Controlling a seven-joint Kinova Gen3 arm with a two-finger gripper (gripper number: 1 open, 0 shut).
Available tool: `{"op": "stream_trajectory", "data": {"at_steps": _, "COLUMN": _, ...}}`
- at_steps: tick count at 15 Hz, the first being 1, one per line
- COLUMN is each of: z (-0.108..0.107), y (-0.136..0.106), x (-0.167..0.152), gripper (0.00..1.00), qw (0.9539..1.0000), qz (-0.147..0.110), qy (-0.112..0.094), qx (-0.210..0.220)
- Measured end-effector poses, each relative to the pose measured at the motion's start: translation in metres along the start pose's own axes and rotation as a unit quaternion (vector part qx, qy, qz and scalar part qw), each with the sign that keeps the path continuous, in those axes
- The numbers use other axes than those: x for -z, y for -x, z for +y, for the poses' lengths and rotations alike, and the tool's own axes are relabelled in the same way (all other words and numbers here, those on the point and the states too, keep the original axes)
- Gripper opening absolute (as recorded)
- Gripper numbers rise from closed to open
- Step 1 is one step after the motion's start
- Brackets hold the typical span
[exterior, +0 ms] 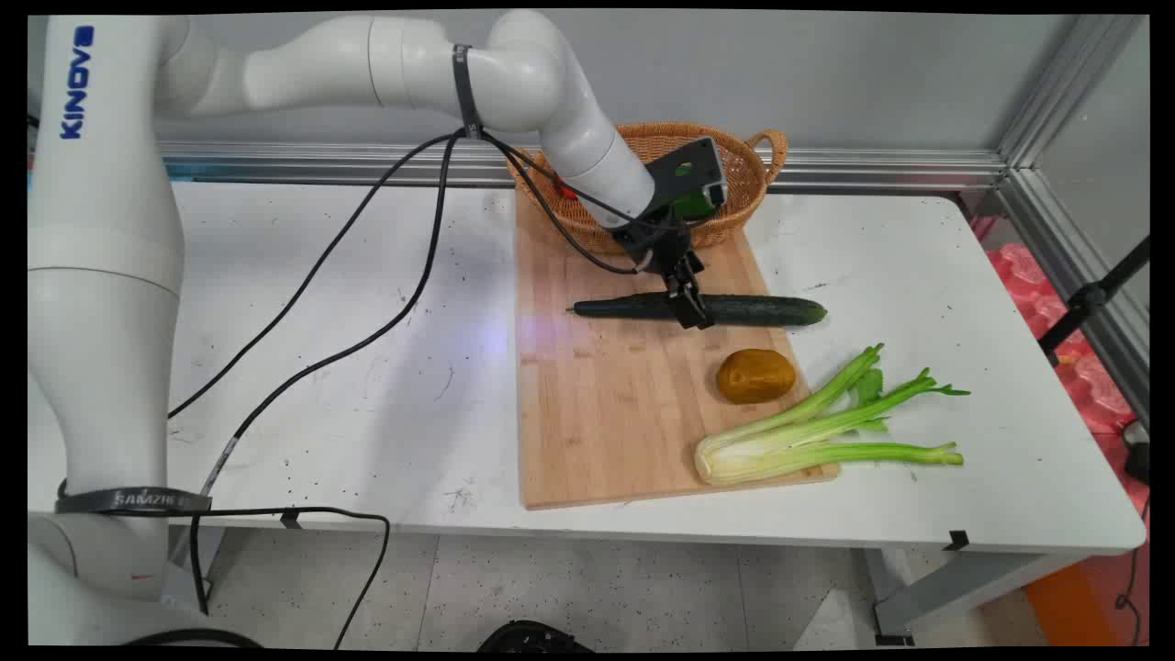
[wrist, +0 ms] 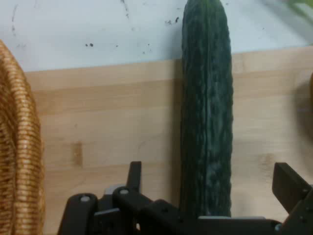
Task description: Pick up the cucumber from the vegetable basket, then place the picked object on the cutting board
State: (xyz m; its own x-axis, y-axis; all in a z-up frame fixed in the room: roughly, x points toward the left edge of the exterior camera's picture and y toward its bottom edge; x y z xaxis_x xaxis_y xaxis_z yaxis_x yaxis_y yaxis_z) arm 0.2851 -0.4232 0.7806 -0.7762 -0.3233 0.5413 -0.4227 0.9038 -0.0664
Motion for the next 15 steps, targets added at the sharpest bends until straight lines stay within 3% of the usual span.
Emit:
{"op": "stream_trajectory", "data": {"at_steps": 6, "z": -0.006, "y": 0.005, "x": -0.012, "gripper": 1.0, "qw": 0.9998, "qz": 0.001, "qy": 0.0, "qx": -0.017}}
{"op": "stream_trajectory", "data": {"at_steps": 7, "z": -0.007, "y": 0.005, "x": -0.013, "gripper": 0.0, "qw": 0.9998, "qz": 0.001, "qy": 0.0, "qx": -0.02}}
{"op": "stream_trajectory", "data": {"at_steps": 15, "z": -0.012, "y": 0.001, "x": -0.017, "gripper": 0.0, "qw": 0.9996, "qz": 0.006, "qy": 0.003, "qx": -0.026}}
